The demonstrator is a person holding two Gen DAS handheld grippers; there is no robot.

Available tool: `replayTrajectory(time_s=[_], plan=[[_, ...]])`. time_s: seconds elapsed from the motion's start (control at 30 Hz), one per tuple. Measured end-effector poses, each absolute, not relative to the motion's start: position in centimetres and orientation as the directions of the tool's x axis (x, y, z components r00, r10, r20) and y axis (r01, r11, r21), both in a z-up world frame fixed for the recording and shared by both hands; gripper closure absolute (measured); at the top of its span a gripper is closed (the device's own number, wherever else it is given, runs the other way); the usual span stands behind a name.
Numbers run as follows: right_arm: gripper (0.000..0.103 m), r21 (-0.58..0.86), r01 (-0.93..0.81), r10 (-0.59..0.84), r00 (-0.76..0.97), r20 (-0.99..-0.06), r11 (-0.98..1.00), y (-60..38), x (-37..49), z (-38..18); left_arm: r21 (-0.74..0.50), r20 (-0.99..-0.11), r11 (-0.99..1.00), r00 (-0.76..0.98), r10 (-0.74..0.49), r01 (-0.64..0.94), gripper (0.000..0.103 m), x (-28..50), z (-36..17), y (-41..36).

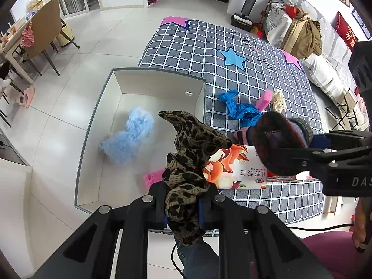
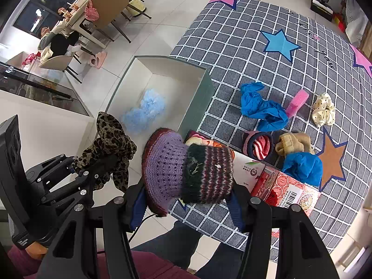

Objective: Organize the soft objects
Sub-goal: 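Carry the leopard cloth and knitted hat over the white box with both tools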

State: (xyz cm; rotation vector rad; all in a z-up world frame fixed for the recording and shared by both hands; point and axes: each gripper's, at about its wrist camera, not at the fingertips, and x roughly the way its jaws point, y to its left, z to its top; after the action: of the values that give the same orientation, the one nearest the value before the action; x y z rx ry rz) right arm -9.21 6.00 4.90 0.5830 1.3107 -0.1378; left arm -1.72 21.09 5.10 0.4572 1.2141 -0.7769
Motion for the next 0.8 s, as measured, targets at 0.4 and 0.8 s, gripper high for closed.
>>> replayTrajectory(time_s=[0.4, 0.8], plan=[[0.043, 0.327, 0.415, 0.229, 0.27, -0.935, 0.849, 6.08, -9.22, 4.67, -0.089, -0.95, 0.671, 0.14, -0.28, 0.736, 0.083, -1.99, 4.64, 21.57], [0.043, 0.33, 0.41, 0.246, 0.246, -0.938, 0.85, 6.27, -8.64, 3.85, -0.087, -0.957, 0.686, 0.131, -0.259, 0.723, 0.083, -1.23, 4.33, 21.44]])
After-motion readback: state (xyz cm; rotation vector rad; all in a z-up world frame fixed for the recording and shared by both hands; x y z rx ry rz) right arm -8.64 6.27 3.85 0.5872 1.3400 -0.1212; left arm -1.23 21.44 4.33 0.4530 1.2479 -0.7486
